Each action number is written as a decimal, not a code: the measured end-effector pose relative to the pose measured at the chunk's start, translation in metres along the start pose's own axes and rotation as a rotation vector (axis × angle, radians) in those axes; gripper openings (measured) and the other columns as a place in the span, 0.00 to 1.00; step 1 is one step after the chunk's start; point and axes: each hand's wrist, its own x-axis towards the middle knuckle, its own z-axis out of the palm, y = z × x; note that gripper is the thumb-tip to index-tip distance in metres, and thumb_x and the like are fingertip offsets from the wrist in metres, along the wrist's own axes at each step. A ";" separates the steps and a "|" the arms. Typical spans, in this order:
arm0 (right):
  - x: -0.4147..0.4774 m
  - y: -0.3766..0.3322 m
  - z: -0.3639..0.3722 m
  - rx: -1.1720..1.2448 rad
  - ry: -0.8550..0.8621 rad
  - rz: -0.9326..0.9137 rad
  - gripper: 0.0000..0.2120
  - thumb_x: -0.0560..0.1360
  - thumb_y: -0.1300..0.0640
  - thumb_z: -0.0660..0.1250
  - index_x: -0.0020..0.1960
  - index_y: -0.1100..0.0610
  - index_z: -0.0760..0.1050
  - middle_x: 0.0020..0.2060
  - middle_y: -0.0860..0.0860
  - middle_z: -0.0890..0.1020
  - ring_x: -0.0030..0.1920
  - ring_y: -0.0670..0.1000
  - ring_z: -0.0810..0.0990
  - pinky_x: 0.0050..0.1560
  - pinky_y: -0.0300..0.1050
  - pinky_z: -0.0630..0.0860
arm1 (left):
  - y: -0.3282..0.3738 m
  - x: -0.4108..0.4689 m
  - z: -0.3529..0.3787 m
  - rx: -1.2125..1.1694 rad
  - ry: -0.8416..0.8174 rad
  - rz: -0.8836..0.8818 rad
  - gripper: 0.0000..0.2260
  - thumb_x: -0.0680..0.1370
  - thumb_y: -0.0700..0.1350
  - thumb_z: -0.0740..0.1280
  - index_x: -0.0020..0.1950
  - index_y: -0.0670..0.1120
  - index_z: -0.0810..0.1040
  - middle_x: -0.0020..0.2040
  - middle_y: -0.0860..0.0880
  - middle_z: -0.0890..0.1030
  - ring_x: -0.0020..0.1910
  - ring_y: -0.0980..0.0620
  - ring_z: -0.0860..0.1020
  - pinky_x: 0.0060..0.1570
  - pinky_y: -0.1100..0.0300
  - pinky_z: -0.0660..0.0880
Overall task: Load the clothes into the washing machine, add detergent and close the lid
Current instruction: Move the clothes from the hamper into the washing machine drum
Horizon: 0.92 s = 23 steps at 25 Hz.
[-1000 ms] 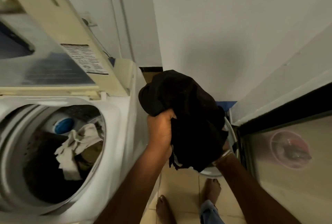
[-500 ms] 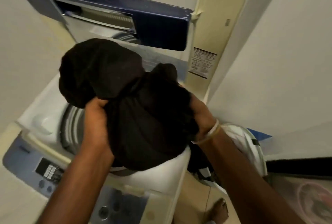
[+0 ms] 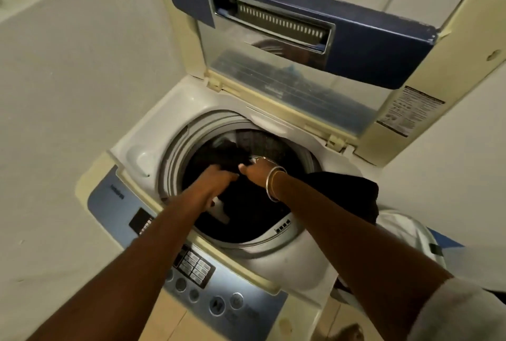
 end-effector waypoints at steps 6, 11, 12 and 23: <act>-0.093 0.027 -0.056 -0.318 0.228 -0.218 0.11 0.77 0.53 0.64 0.59 0.51 0.77 0.54 0.52 0.83 0.56 0.55 0.81 0.58 0.45 0.76 | 0.004 -0.020 0.047 0.545 -0.194 0.553 0.24 0.74 0.37 0.71 0.69 0.48 0.74 0.62 0.48 0.79 0.59 0.52 0.78 0.55 0.65 0.71; -0.153 0.068 -0.074 -0.784 0.342 -0.141 0.18 0.76 0.50 0.65 0.65 0.52 0.75 0.64 0.54 0.76 0.67 0.59 0.71 0.68 0.61 0.66 | 0.006 -0.026 0.111 0.704 -0.309 0.785 0.21 0.75 0.36 0.69 0.67 0.44 0.74 0.61 0.45 0.79 0.59 0.48 0.78 0.52 0.72 0.64; -0.159 0.074 -0.074 -0.789 0.379 -0.140 0.19 0.76 0.52 0.65 0.67 0.54 0.73 0.68 0.57 0.73 0.69 0.61 0.68 0.69 0.62 0.66 | 0.008 -0.024 0.120 0.712 -0.265 0.801 0.19 0.76 0.37 0.68 0.67 0.45 0.75 0.59 0.44 0.81 0.57 0.46 0.80 0.52 0.70 0.66; -0.171 0.015 -0.092 -0.415 0.423 -0.354 0.15 0.77 0.55 0.67 0.63 0.51 0.77 0.51 0.51 0.83 0.52 0.53 0.82 0.54 0.48 0.79 | 0.028 -0.041 0.034 -0.199 0.205 0.533 0.14 0.75 0.34 0.62 0.53 0.51 0.80 0.53 0.50 0.82 0.50 0.53 0.83 0.46 0.57 0.83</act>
